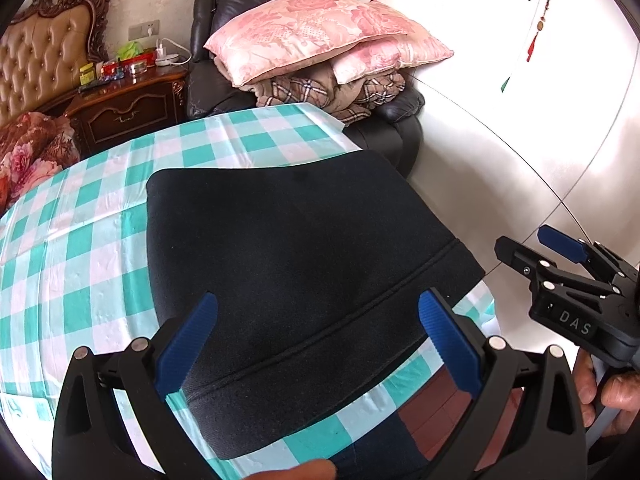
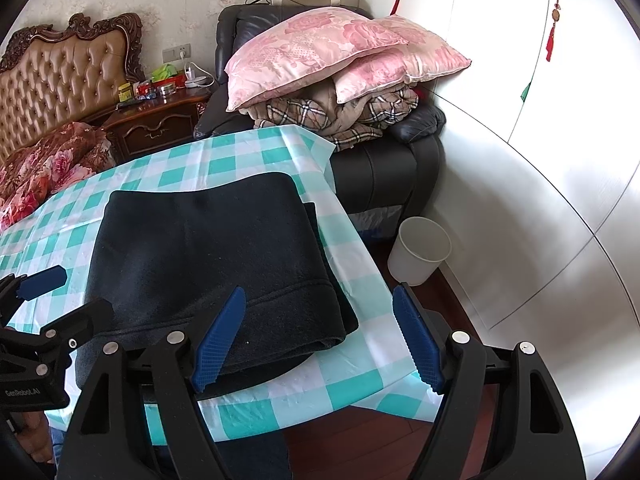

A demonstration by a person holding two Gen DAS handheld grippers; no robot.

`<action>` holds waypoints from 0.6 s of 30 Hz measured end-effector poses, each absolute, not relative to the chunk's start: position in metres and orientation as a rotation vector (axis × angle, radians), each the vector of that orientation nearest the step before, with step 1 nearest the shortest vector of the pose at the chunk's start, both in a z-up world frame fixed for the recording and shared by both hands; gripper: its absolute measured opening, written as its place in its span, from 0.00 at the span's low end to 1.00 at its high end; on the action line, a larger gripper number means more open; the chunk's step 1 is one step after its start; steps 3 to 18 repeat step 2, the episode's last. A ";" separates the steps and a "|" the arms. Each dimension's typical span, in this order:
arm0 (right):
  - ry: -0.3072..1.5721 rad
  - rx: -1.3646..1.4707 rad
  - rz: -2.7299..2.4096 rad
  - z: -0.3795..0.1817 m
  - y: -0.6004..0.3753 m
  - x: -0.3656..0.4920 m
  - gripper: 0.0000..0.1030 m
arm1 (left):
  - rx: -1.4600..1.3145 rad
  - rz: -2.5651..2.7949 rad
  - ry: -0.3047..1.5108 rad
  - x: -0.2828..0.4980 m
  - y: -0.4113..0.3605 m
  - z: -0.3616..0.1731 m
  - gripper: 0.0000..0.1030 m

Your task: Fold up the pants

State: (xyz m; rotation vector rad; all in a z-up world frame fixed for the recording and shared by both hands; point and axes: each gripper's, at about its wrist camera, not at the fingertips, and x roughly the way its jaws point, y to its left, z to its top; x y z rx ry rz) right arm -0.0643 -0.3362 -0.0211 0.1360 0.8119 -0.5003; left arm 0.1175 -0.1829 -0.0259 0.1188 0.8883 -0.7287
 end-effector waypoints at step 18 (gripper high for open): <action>0.806 0.141 -0.520 -0.024 -0.340 -0.065 0.70 | 0.112 -0.711 0.893 0.121 -0.178 -0.027 0.98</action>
